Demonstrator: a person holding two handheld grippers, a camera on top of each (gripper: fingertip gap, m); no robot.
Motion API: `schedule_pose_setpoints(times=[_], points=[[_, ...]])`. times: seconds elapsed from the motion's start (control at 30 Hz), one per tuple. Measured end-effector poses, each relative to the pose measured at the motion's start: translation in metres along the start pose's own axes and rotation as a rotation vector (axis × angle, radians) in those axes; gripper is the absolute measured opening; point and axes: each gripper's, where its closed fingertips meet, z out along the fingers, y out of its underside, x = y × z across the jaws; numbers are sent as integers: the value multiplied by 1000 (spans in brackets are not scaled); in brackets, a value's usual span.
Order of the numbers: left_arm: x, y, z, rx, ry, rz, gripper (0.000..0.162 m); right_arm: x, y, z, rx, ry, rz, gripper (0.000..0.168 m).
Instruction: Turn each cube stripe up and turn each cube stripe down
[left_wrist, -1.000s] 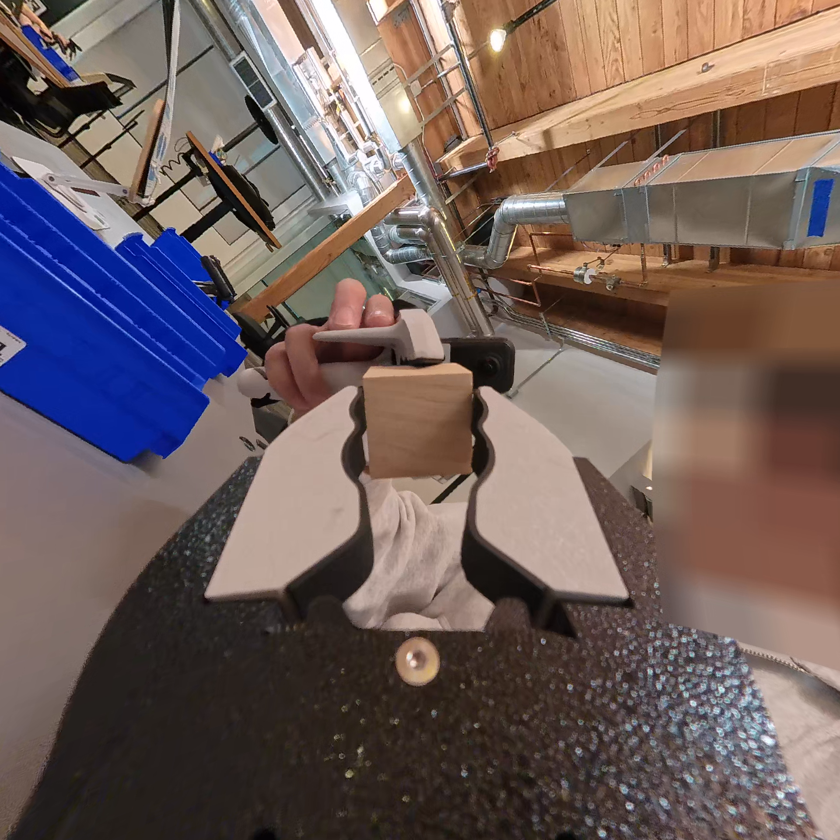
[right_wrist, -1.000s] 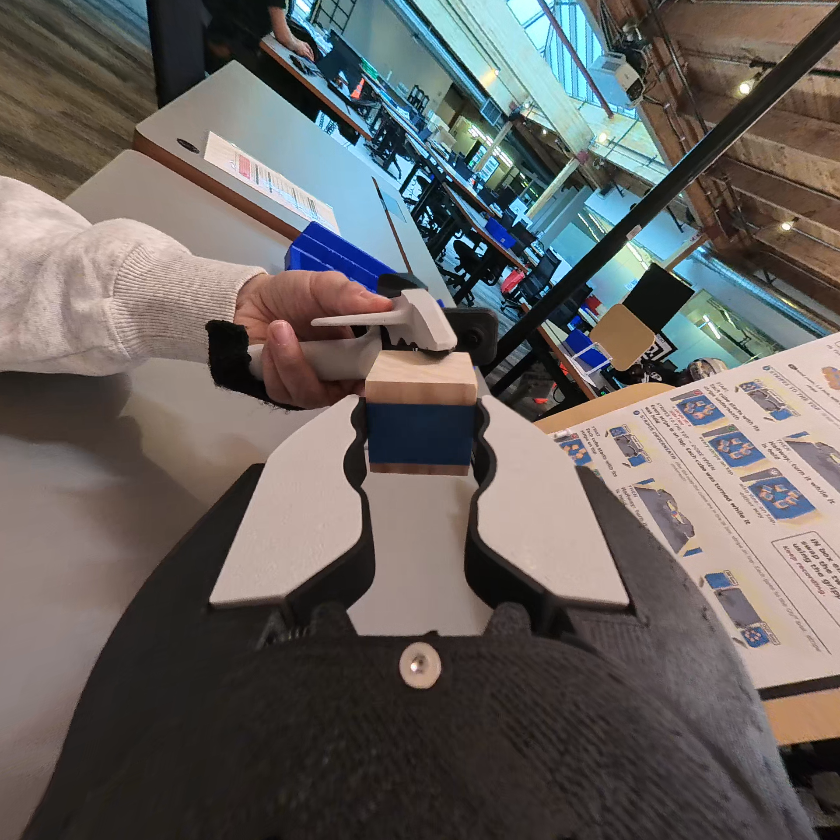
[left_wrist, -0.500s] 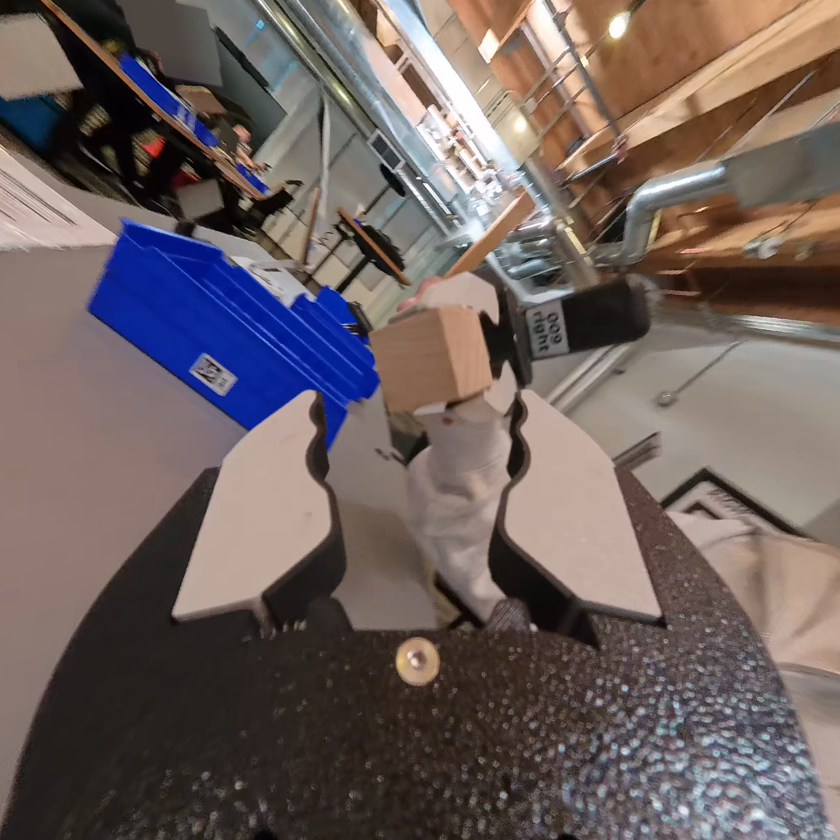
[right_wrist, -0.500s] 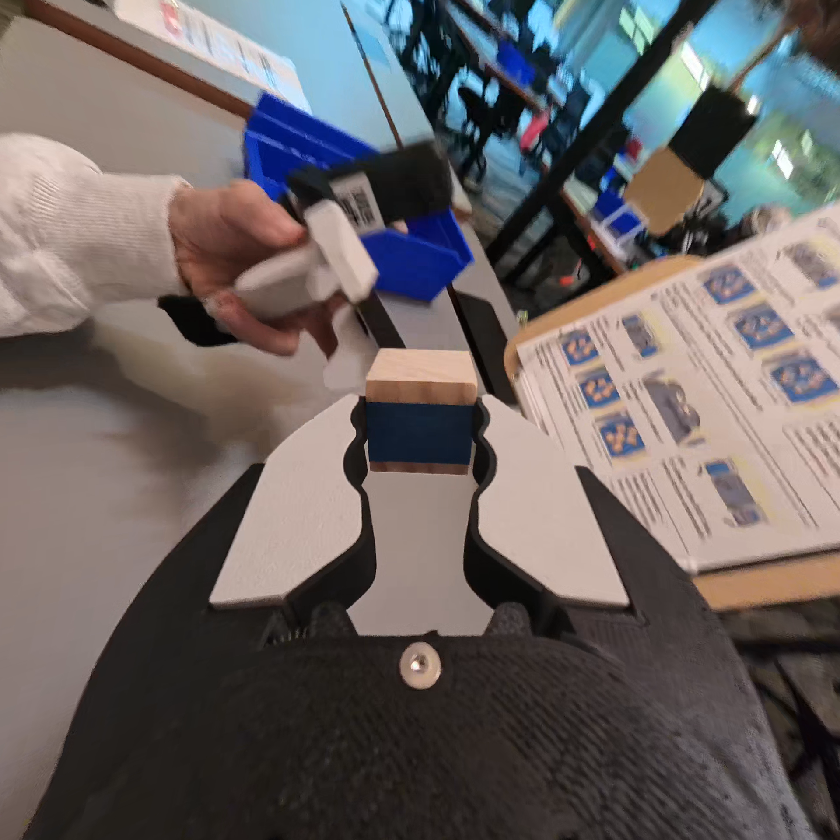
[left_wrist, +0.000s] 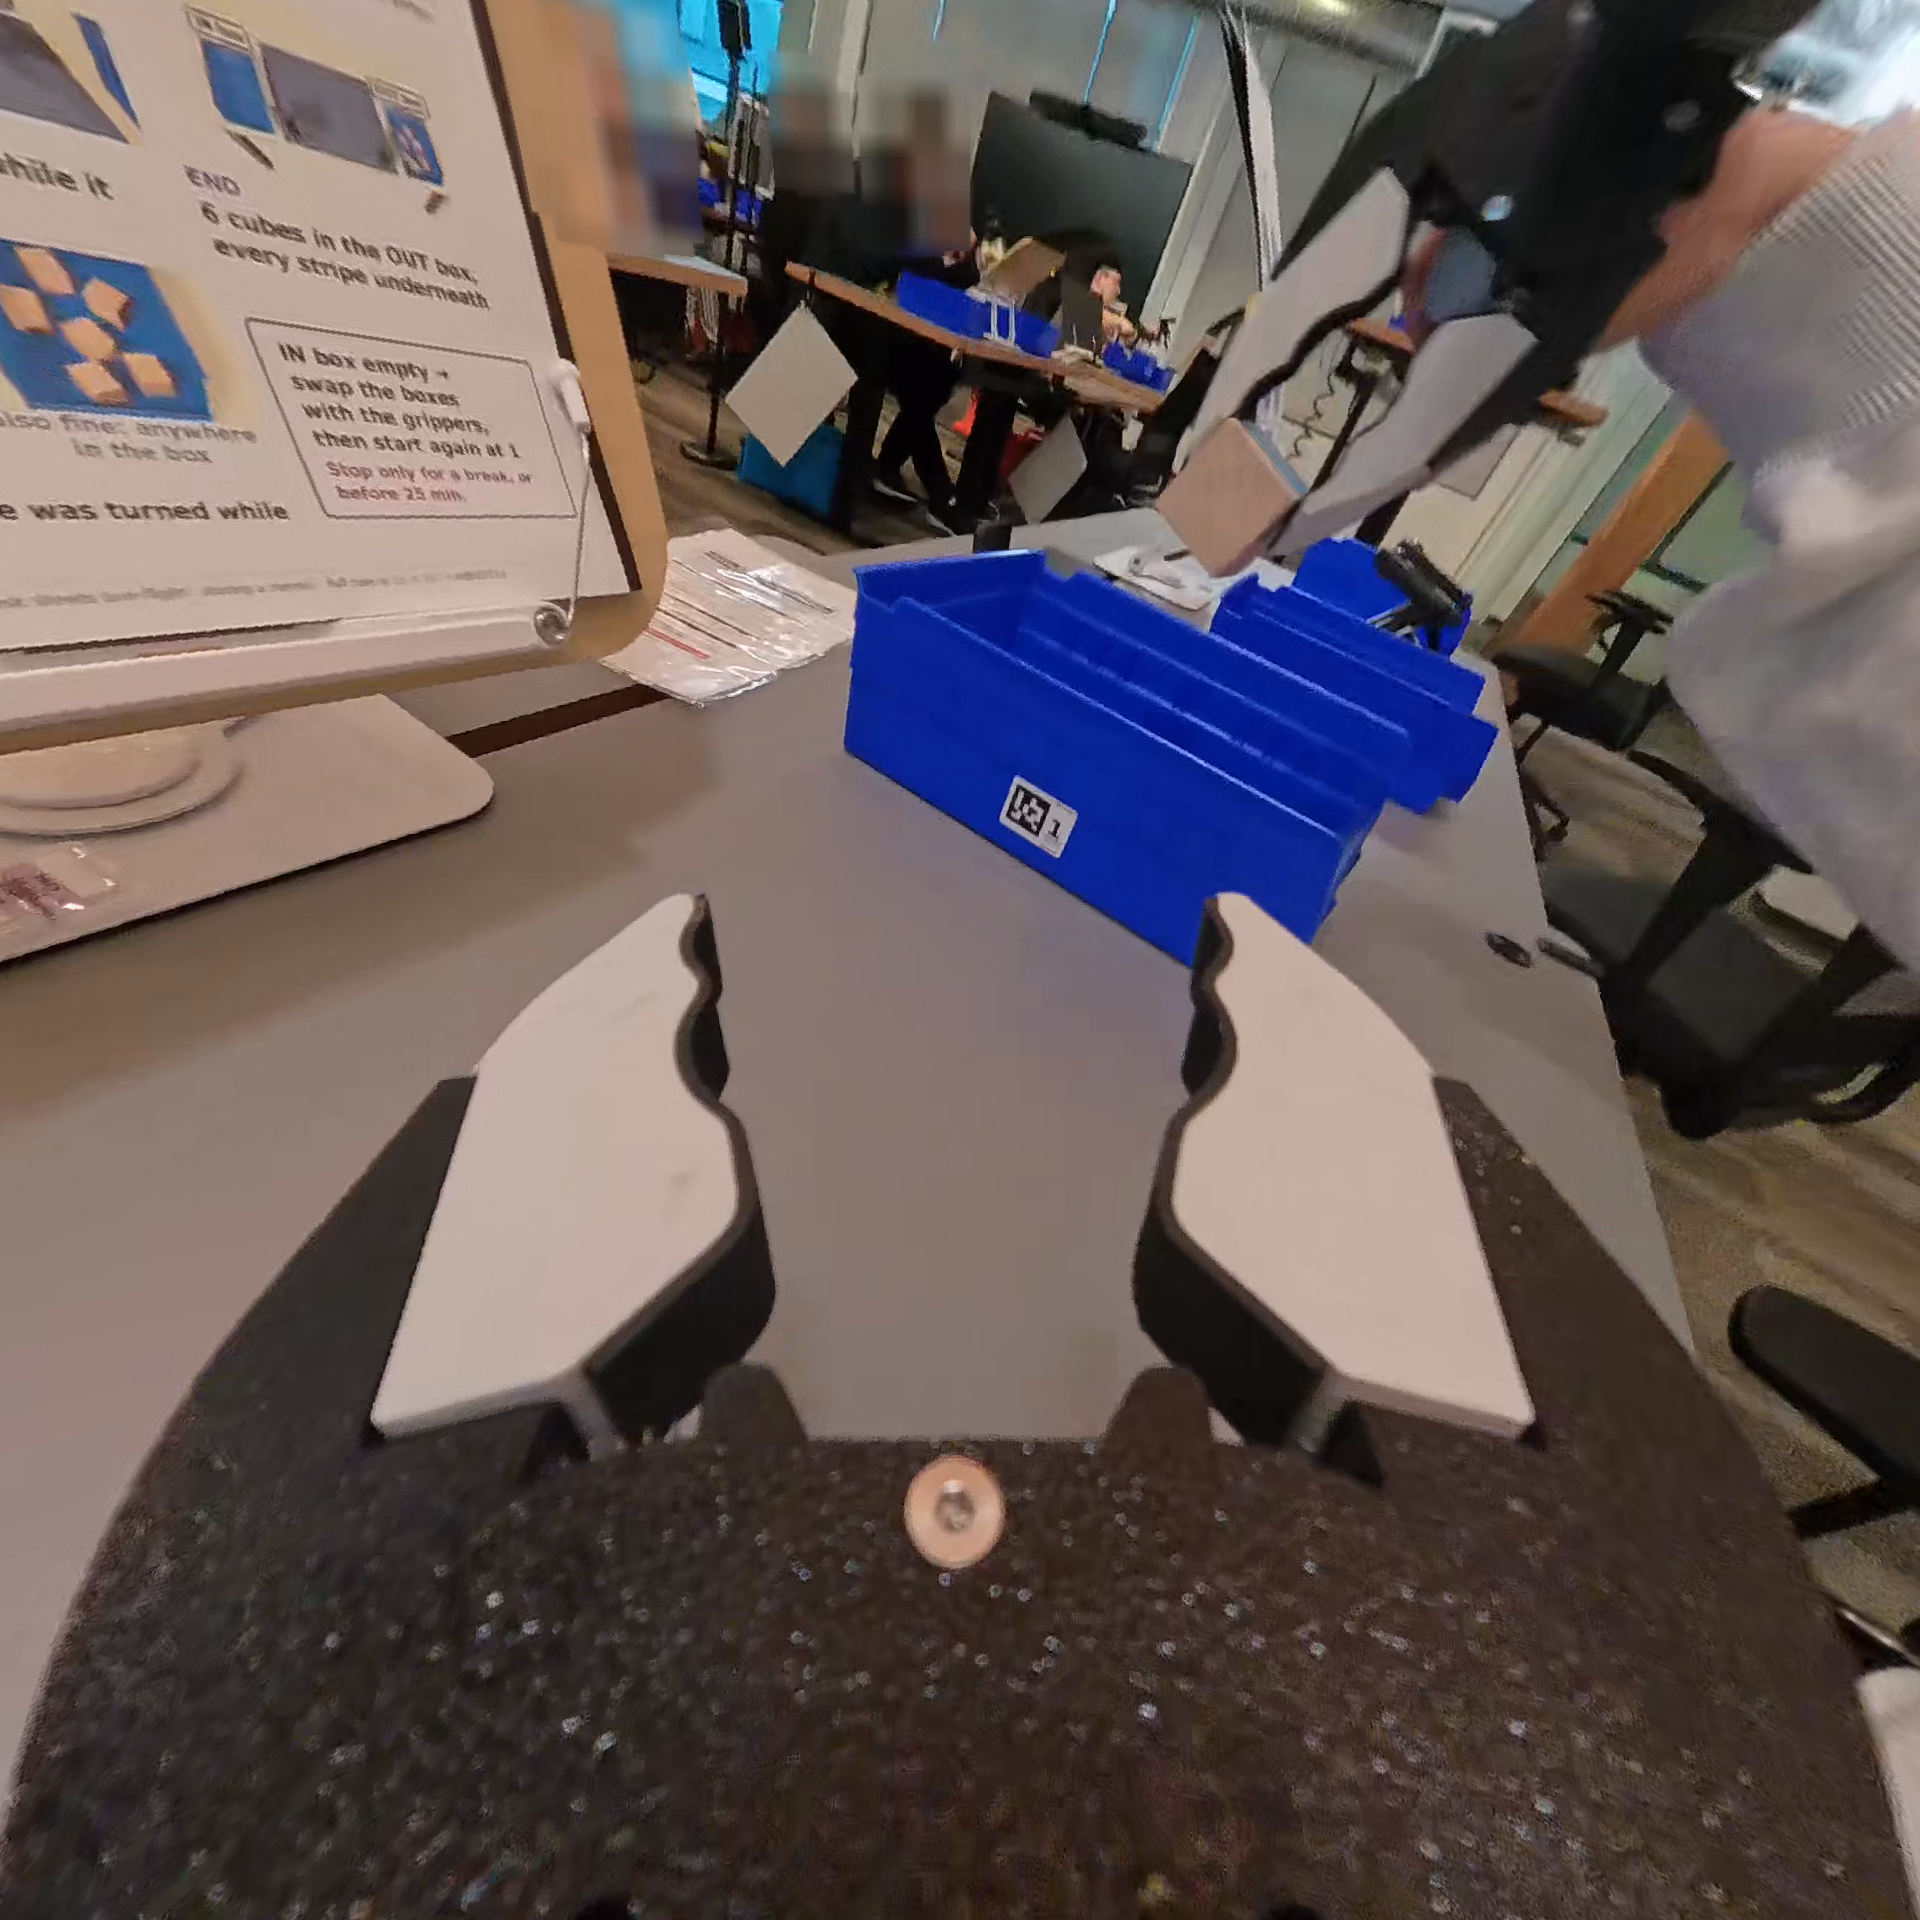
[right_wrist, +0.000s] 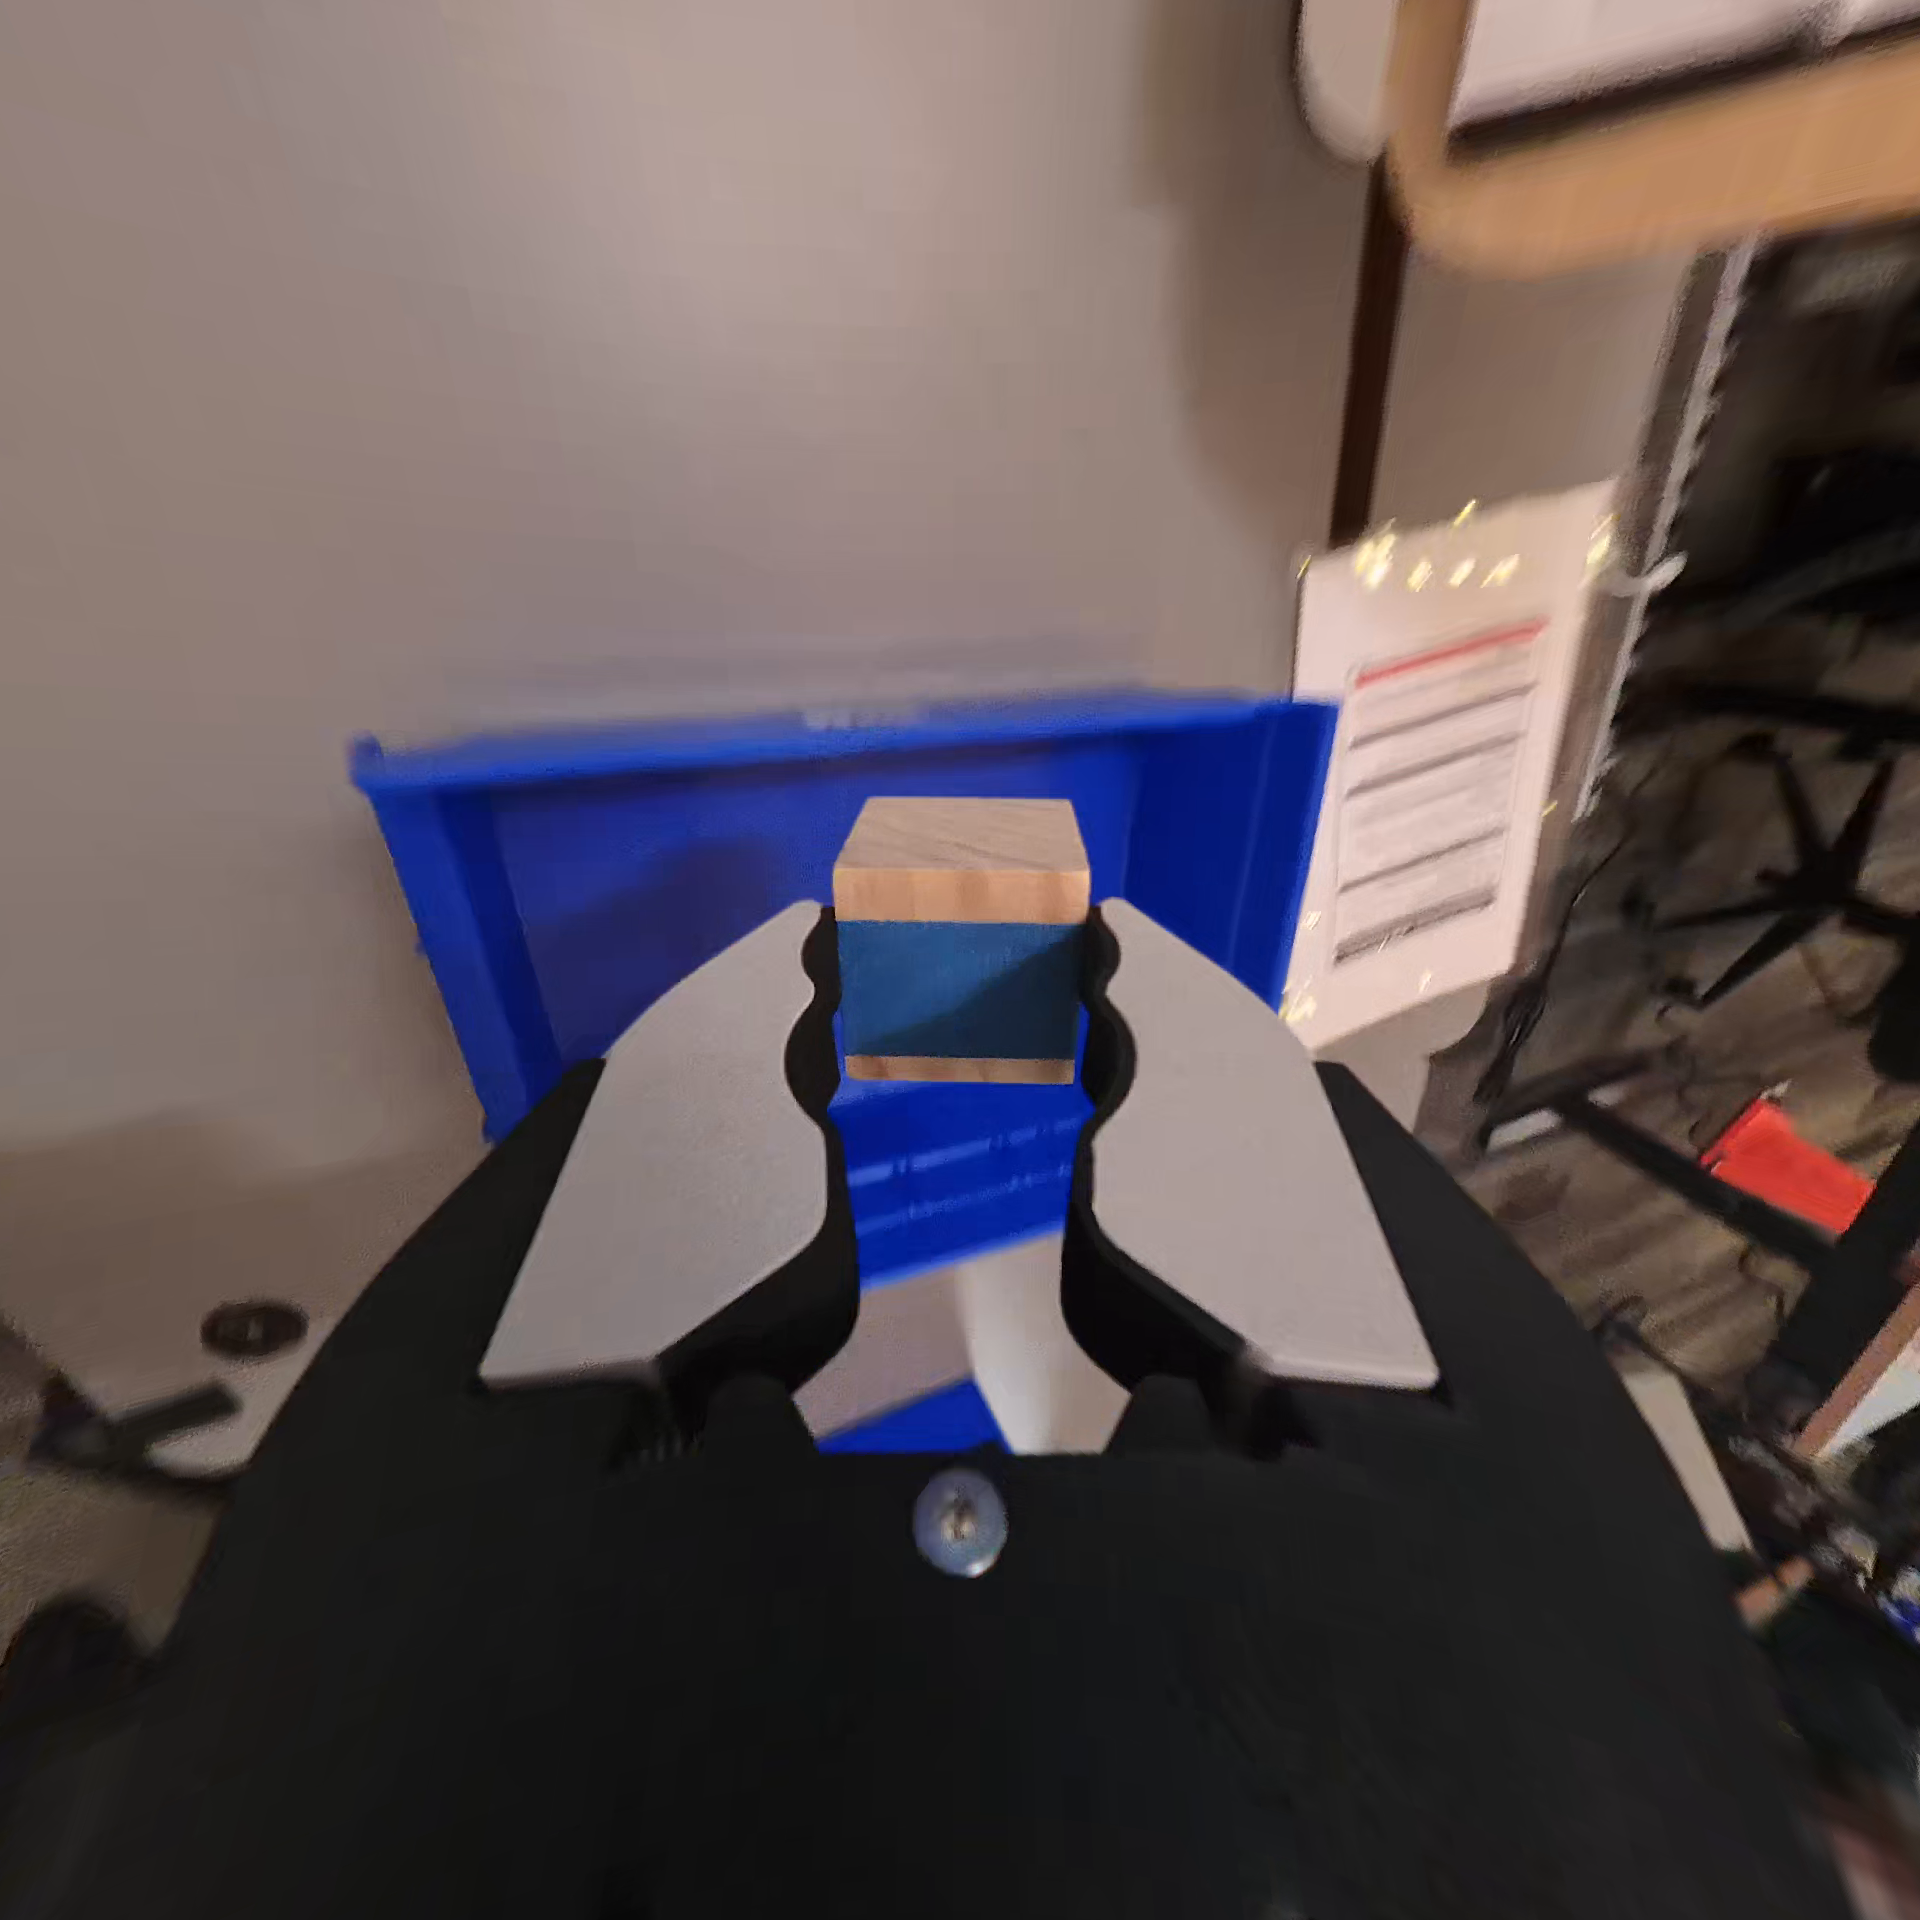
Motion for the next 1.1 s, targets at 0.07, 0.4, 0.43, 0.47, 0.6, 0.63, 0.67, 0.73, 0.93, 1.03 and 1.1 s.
schedule_pose_setpoints(times=[0.07, 0.4, 0.43, 0.47, 0.6, 0.63, 0.67, 0.73, 0.93, 1.03, 1.1], points=[[2, 2, 2, -7, 7, 4, 86, 7, 25, 19, -101, -31, -6, 45], [-1, 14, 7, -37, 16, 6, 83, 27, 59, 113, -121, -211, -6, 45], [-2, 14, 7, -39, 17, 0, 83, 29, 59, 119, -108, -223, 5, 46], [-2, 15, 7, -42, 18, -3, 83, 32, 58, 125, -90, -225, 20, 46], [-5, 17, 7, -48, 19, -12, 82, 43, 53, 145, -14, -243, 62, 46], [-5, 19, 7, -55, 22, -16, 82, 44, 52, 150, -6, -253, 67, 46], [-6, 20, 7, -62, 23, -18, 81, 45, 51, 155, 1, -263, 70, 46], [-7, 21, 7, -68, 18, -17, 81, 49, 52, 164, 1, -272, 66, 46], [-6, 25, 9, -78, 41, -53, 80, 45, 53, 184, 5, -346, 86, 46], [-6, 25, 9, -79, 45, -56, 80, 41, 54, 191, -3, -378, 93, 46], [-4, 26, 9, -83, 51, -59, 80, 40, 51, 193, 16, -391, 103, 46]])
